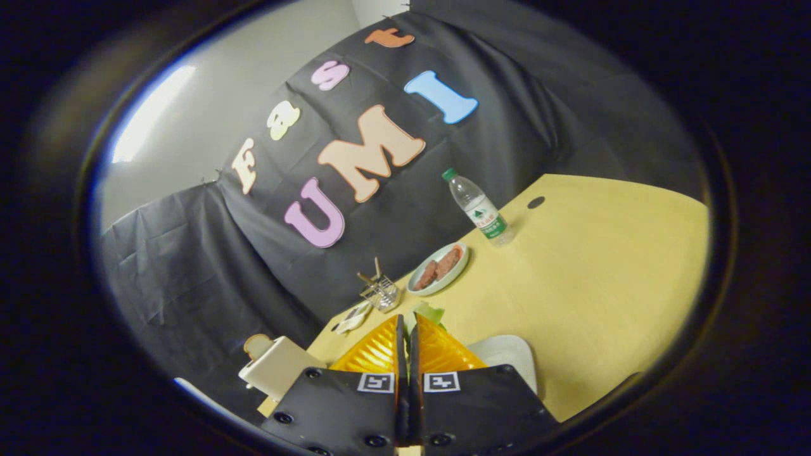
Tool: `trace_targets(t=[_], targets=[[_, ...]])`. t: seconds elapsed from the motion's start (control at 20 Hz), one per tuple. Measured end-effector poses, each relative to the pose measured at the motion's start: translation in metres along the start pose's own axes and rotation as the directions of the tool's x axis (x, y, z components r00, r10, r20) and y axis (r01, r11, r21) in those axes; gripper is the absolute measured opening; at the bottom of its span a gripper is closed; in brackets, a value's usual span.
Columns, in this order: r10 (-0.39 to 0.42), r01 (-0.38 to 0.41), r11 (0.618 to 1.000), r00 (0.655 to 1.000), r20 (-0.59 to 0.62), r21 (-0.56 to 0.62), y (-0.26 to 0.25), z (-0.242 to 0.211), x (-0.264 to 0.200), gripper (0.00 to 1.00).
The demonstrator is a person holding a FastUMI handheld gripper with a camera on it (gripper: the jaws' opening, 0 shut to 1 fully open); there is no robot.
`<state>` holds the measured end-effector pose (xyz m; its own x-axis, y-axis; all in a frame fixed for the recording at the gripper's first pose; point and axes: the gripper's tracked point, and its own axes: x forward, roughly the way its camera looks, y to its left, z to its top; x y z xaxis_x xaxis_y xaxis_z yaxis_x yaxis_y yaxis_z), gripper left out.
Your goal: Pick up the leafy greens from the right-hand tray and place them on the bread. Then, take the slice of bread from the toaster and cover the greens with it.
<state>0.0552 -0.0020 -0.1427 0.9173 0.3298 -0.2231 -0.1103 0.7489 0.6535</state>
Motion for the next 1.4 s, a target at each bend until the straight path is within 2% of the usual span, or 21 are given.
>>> trace_targets(t=[0.45,0.85,1.1,1.25,1.4], targets=[[0.253,-0.253,0.967,0.967,0.005,0.033,0.117,-0.032,0.011,0.03],[0.357,-0.361,0.924,0.933,0.05,0.124,0.182,-0.084,0.026,0.03],[0.362,-0.356,0.923,0.932,-0.014,0.146,0.193,-0.131,0.043,0.03],[0.307,-0.297,0.946,0.949,-0.07,0.129,0.179,-0.158,0.059,0.03],[0.208,-0.2,0.977,0.969,-0.136,0.07,0.156,-0.183,0.067,0.03]])
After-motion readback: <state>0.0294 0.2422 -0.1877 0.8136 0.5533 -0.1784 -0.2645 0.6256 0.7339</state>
